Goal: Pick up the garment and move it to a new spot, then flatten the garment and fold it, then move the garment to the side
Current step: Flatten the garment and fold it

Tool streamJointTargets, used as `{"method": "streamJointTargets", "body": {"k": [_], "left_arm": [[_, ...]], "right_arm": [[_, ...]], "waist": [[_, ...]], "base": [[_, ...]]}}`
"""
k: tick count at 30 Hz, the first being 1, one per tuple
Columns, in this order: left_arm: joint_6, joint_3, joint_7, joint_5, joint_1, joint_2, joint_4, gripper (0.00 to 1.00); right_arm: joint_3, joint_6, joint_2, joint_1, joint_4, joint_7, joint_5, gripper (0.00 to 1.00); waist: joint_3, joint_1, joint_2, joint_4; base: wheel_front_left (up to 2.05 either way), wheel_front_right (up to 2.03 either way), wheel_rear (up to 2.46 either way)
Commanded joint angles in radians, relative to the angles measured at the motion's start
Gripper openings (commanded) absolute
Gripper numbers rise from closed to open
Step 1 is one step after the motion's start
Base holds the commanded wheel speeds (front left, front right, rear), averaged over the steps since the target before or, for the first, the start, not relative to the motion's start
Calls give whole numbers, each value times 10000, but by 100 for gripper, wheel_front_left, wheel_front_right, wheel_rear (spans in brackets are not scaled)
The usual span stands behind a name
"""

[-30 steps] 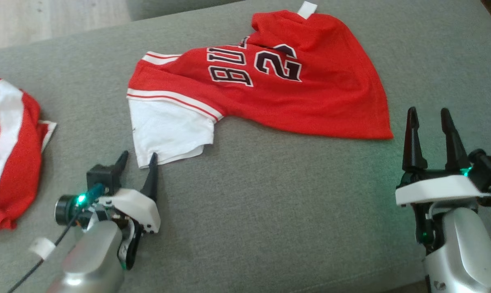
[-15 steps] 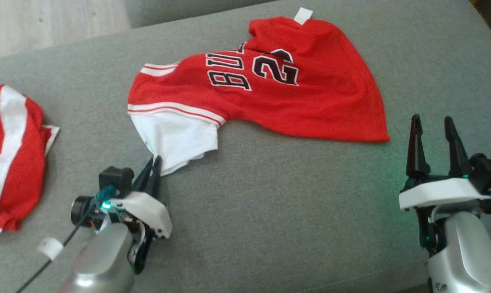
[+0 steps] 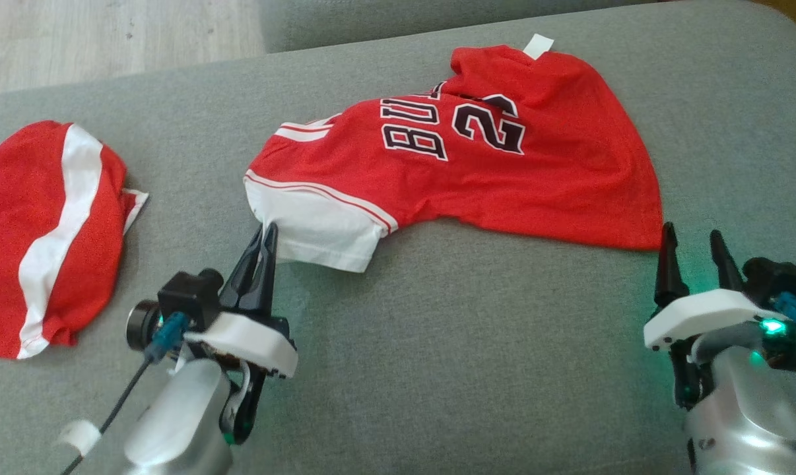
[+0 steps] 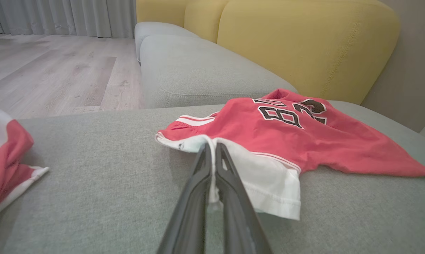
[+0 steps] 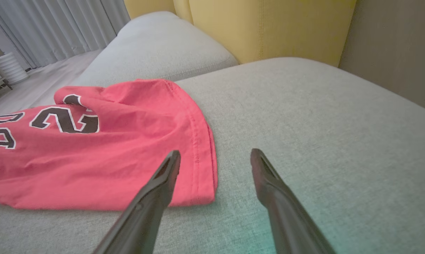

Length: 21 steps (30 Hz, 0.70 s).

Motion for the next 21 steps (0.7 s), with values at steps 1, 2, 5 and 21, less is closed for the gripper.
{"method": "streamJointTargets", "body": {"k": [1,2,5,21], "left_arm": [[48,404,-120,69,-196,183,-315,0],[38,430,-121,157,-133,184,-459,0],[39,578,-122,369,50,160,-834,0],[-173,1395,-123,861,28,-204,-1187,0]], "right_arm": [[200,-7,-43,-324,-155,-38,-8,100],[189,-7,-43,-457,151,-20,88,100],[94,-7,-43,-831,926,-25,-208,100],[361,-7,-43,-2527,3576,-114,535,0]], "waist": [[15,0,0,24],[37,0,0,47],[154,0,0,94],[428,0,0,344]], "base": [[0,0,0],[0,0,0],[0,0,0],[0,0,0]]}}
